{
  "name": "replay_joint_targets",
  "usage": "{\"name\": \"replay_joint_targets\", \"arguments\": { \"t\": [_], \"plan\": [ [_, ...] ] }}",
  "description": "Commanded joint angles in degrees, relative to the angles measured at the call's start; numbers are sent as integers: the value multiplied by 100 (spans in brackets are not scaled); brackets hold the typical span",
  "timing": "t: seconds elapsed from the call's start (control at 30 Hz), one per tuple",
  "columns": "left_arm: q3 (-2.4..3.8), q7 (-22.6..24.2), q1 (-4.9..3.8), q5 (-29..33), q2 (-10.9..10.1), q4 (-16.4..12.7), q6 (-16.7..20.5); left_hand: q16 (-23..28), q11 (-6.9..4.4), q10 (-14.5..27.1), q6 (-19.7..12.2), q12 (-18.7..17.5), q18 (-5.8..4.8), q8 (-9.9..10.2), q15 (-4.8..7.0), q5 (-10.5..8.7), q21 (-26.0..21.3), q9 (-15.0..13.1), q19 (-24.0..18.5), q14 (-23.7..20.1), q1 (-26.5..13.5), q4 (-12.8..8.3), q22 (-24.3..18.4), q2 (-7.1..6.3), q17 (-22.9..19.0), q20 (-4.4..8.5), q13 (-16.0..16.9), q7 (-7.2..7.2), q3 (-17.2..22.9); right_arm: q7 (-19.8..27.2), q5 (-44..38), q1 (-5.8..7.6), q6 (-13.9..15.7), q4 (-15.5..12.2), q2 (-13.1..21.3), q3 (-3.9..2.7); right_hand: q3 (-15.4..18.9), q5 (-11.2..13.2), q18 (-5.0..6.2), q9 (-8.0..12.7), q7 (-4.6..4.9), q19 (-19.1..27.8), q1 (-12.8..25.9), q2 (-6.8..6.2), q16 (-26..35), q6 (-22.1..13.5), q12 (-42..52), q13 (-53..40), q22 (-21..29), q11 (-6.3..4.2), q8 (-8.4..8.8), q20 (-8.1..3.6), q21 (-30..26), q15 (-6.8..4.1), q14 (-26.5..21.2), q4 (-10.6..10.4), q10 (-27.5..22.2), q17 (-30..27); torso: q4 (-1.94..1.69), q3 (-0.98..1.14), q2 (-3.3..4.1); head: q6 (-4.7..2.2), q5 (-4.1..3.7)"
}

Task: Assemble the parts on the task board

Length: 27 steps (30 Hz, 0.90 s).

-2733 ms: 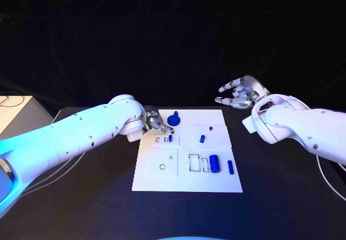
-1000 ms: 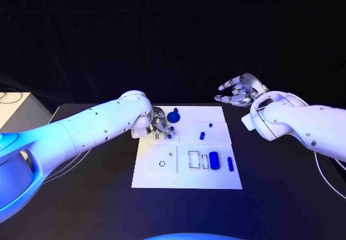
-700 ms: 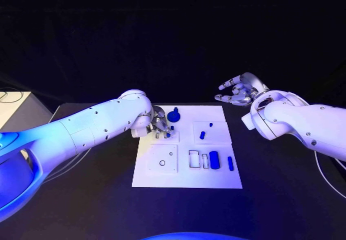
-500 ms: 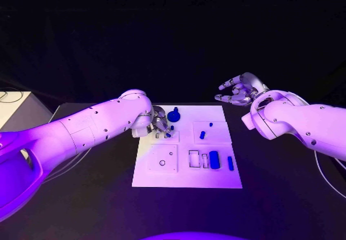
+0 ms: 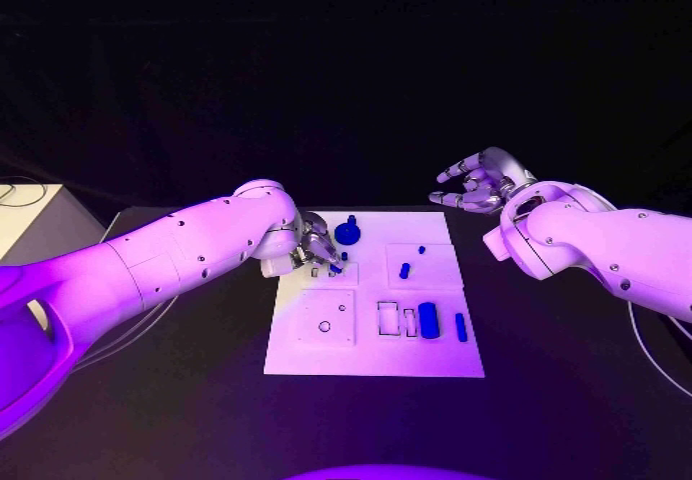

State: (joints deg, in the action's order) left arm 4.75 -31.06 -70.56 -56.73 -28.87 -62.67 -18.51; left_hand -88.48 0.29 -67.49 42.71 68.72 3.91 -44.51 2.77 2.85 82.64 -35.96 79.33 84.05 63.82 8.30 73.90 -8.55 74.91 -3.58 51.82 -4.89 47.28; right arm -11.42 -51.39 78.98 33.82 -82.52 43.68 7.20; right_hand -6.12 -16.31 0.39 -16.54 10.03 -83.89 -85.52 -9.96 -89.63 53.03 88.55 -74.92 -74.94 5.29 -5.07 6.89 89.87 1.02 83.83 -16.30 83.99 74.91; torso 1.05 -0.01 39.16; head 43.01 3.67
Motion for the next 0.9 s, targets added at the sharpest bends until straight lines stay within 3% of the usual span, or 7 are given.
{"name": "replay_joint_targets", "arguments": {
  "t": [0.03,0.3,0.5,0.57,0.63,0.8,0.9],
  "plan": [
    [9,36,-6,364,-85,-103,160,-17,-28,-19,55,18,-19,-552,30,9,-9,-1177,4,471,-66,-537,10,20,1244,44,18,91,585,-31,-64,-6,-142,6,10,-2,-29,-2,-39,-7,1,-611,-11,-9,1,23,-40,-1345,-1506,-8,-20,-5,13,-8,588,-1,423,1386,-11,1,2,-6,-4],
    [18,30,-6,352,-294,-322,214,-49,-50,-81,83,76,-22,-678,49,13,-2,-1343,18,501,-172,-594,28,0,1306,62,82,117,703,-51,-64,-13,-174,19,27,-1,-29,-2,-39,-7,1,-611,-11,-9,1,23,-40,-1345,-1506,-8,-20,-5,13,-8,588,-1,423,1386,-15,0,-15,14,11],
    [10,26,-4,100,-308,-383,353,-123,-110,-228,204,180,-41,-831,100,67,40,-1521,82,569,-304,-666,116,-51,1450,97,213,183,858,-53,-64,-18,-179,28,28,-1,-29,-2,-39,-7,1,-611,-11,-9,1,23,-40,-1345,-1506,-8,-20,-5,13,-8,588,-1,423,1386,-16,-7,-2,23,32],
    [5,27,-3,11,-295,-383,441,-150,-143,-314,249,230,-53,-872,131,279,67,-1592,124,593,-390,-703,170,-99,1504,124,278,215,945,-51,-64,-19,-179,29,27,-1,-29,-2,-39,-7,1,-611,-11,-9,1,23,-40,-1345,-1506,-8,-20,-5,13,-8,588,-1,423,1386,-15,-4,1,20,44],
    [-2,29,-2,-66,-284,-380,525,-152,-178,-404,315,268,-69,-904,166,636,102,-1656,178,595,-504,-740,242,-170,1509,153,331,254,1001,-50,-64,-20,-180,31,26,-1,-31,-2,-39,-6,2,-611,-7,-15,3,18,-46,-1339,-1506,-8,-19,-5,13,-8,586,-3,417,1378,-14,-3,1,22,49],
    [-36,33,0,-288,-257,-381,714,-152,-230,-522,410,297,-91,-901,214,931,147,-1713,249,595,-608,-811,336,-218,1509,198,381,303,1045,-46,-64,-23,-178,27,28,-1,-31,-2,-39,-6,2,-611,-7,-15,3,18,-46,-1339,-1506,-8,-19,-5,13,-8,586,-3,417,1378,-4,2,6,31,69],
    [-58,31,2,-367,-231,-376,749,-152,-236,-533,424,293,-92,-897,220,976,150,-1719,254,595,-620,-823,342,-223,1509,204,378,309,1052,-47,-69,-23,-169,24,28,-1,-31,-2,-39,-6,2,-611,-7,-15,3,18,-46,-1339,-1506,-8,-19,-5,13,-8,586,-3,417,1378,-5,3,9,35,70]
  ]
}}
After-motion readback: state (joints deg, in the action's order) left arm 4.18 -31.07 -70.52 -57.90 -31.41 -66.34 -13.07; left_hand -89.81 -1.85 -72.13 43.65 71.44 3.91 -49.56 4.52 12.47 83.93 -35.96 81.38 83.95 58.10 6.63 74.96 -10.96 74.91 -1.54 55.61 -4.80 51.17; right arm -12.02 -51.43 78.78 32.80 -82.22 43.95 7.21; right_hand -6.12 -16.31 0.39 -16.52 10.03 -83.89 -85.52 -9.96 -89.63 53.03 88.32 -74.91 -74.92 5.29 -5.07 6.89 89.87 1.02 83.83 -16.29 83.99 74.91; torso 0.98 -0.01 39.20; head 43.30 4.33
